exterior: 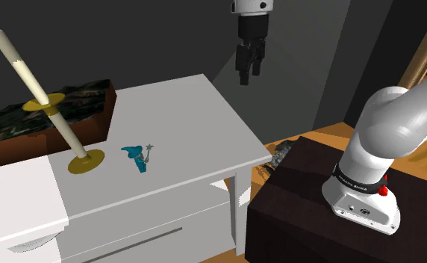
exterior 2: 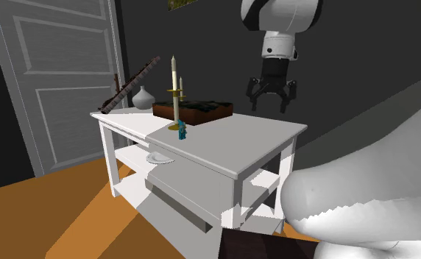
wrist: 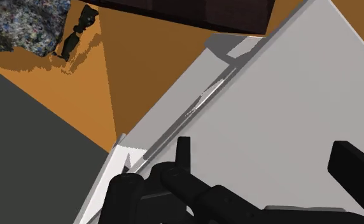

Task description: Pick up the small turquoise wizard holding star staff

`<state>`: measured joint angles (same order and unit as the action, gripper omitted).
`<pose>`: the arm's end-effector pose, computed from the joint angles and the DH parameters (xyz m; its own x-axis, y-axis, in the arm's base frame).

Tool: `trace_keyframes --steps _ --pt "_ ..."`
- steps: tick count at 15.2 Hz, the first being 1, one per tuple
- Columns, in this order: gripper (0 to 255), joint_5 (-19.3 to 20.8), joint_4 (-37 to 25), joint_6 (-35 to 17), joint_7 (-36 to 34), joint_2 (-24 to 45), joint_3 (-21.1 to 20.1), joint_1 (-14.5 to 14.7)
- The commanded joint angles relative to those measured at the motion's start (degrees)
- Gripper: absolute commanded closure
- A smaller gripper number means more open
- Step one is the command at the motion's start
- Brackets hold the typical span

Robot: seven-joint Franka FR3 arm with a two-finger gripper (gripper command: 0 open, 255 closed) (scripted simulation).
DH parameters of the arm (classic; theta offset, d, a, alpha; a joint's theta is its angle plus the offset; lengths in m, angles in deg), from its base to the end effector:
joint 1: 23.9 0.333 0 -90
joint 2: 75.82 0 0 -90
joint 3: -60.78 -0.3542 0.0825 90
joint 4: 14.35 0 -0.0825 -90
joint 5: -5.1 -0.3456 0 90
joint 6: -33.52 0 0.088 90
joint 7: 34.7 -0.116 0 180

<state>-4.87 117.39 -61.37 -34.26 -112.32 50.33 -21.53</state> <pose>0.2828 0.1022 0.5965 0.9838 0.1789 -0.0132 0.1777 -0.9819 -0.0651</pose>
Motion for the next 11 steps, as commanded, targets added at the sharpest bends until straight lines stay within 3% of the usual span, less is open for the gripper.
trace_keyframes --steps 1,11 --pt "0 -1.28 -0.68 -1.78 -2.36 2.21 -2.31 0.76" --pt "0 -2.57 -11.17 -8.59 -13.83 18.32 -12.85 2.85"
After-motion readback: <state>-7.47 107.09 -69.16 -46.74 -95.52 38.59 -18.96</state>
